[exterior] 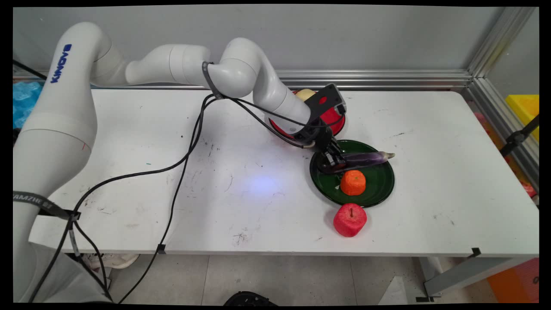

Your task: Place the picked object on the green plate

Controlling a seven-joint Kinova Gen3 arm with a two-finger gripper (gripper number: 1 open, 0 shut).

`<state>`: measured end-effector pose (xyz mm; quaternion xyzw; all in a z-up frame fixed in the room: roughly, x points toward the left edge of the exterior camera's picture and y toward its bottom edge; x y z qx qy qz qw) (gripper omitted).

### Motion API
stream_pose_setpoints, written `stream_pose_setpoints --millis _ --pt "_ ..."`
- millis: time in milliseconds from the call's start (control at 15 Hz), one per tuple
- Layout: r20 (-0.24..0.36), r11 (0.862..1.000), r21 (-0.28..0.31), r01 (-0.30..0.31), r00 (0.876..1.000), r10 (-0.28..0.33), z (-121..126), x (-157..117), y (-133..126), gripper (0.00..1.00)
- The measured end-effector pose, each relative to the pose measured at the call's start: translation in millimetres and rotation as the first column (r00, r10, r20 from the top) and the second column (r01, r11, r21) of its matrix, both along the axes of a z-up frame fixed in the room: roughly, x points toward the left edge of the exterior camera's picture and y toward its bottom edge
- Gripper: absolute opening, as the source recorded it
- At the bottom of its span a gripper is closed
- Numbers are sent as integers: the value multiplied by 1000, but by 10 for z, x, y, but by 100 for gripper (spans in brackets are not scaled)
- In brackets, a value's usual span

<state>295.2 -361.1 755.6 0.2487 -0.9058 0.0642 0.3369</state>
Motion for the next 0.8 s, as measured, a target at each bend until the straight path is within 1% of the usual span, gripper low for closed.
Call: stream_pose_setpoints --millis 333,400,800 --pt "5 1000 3 -9 1000 9 -38 8 19 0" --pt "5 1000 2 -12 1000 12 -40 10 16 100" --pt "-5 999 -5 -32 999 32 1 13 -10 100"
